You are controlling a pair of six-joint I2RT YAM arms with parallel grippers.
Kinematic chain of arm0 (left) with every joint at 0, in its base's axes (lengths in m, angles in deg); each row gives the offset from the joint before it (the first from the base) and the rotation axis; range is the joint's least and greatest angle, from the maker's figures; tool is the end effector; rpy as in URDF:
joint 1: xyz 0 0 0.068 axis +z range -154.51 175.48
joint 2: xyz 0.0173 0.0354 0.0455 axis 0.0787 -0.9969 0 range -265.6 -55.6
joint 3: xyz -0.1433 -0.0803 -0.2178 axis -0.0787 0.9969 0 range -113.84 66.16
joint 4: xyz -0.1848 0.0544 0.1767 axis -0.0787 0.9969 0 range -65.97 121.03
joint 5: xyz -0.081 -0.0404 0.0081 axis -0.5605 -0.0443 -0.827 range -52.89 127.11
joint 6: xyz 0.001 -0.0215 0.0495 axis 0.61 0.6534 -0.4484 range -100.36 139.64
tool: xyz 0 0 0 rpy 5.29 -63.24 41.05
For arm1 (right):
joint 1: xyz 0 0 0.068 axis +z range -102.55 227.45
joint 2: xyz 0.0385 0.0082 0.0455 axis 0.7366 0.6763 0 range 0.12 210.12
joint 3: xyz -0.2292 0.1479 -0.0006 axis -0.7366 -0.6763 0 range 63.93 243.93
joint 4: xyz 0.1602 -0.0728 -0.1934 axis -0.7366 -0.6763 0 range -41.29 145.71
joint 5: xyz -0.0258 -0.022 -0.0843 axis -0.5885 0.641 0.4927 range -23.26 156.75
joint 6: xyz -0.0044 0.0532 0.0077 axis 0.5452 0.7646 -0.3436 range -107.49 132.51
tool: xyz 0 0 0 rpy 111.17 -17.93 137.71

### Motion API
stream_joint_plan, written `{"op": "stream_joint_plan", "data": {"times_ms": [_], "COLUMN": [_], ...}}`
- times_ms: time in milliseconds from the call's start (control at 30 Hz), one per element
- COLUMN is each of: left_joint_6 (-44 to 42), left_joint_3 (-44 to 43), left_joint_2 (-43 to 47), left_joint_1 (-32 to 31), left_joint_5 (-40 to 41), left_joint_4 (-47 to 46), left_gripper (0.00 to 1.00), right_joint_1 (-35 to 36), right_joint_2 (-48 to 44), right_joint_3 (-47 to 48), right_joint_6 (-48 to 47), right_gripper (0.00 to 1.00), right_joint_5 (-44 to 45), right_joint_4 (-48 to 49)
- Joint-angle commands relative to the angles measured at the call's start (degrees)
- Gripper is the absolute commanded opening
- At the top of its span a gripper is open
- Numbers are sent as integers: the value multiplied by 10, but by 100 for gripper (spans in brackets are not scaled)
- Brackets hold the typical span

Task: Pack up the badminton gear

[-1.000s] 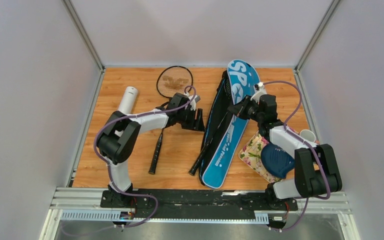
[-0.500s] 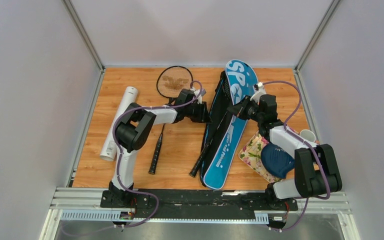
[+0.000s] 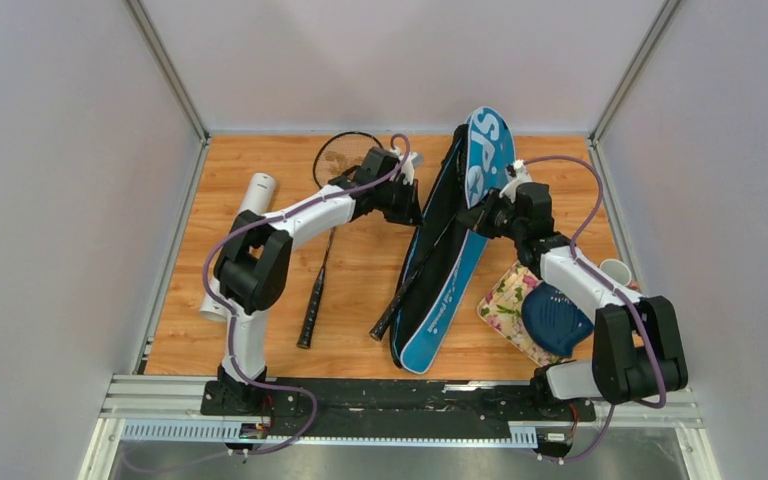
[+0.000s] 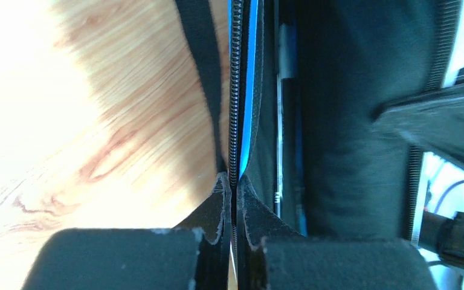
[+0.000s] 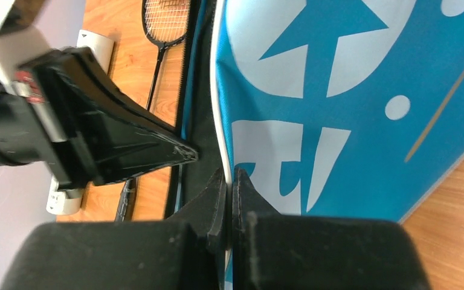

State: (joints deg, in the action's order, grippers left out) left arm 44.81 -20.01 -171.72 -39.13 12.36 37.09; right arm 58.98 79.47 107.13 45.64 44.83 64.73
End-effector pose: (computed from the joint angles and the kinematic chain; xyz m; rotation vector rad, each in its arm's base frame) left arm 0.3670 -0.2714 0.2076 0.4350 2.4244 -0.9977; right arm 0.2909 0.0729 0.2280 0.1498 2.1167 0.8669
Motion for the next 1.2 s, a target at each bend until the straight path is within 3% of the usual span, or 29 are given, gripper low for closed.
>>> {"op": "stream_joint_plan", "data": {"times_ms": [0,100,400,533,567,633,733,767,800,900,1000,1033,1100,1133,1167], "left_joint_6": [-3,5,2,-12,-16,-15,2,6,8,10,11,12,15,17,17], "left_joint_3": [-100,-129,-133,-114,-118,-120,-107,-102,-99,-96,-89,-89,-89,-88,-89], "left_joint_2": [49,57,55,77,76,73,79,82,85,90,96,96,96,97,98], "left_joint_1": [4,0,-6,-9,-9,-10,-10,-11,-11,-12,-13,-13,-12,-14,-14], "left_joint_5": [-2,-19,-29,2,8,1,-6,-5,-5,-4,0,0,-3,-2,0], "left_joint_4": [111,126,135,116,123,127,109,102,94,94,88,88,86,86,85], "left_gripper": [0,0,0,0,0,0,0,0,0,0,0,0,0,0,0], "right_joint_1": [17,21,24,25,27,49,96,103,109,141,197,218,220,226,230], "right_joint_2": [-42,-42,-34,-39,-42,-55,-82,-89,-95,-123,-154,-156,-151,-147,-140], "right_joint_3": [61,87,101,118,126,138,165,172,187,216,226,225,208,188,182], "right_joint_6": [-12,-3,-21,-44,-48,-62,-74,-74,-71,-61,-47,-34,9,18,26], "right_gripper": [0,0,4,23,34,43,58,67,69,72,74,75,69,57,54], "right_joint_5": [62,85,115,141,141,156,236,264,277,354,390,381,276,241,200], "right_joint_4": [-135,-228,-290,-337,-346,-378,-427,-440,-471,-529,-526,-517,-450,-423,-402]}}
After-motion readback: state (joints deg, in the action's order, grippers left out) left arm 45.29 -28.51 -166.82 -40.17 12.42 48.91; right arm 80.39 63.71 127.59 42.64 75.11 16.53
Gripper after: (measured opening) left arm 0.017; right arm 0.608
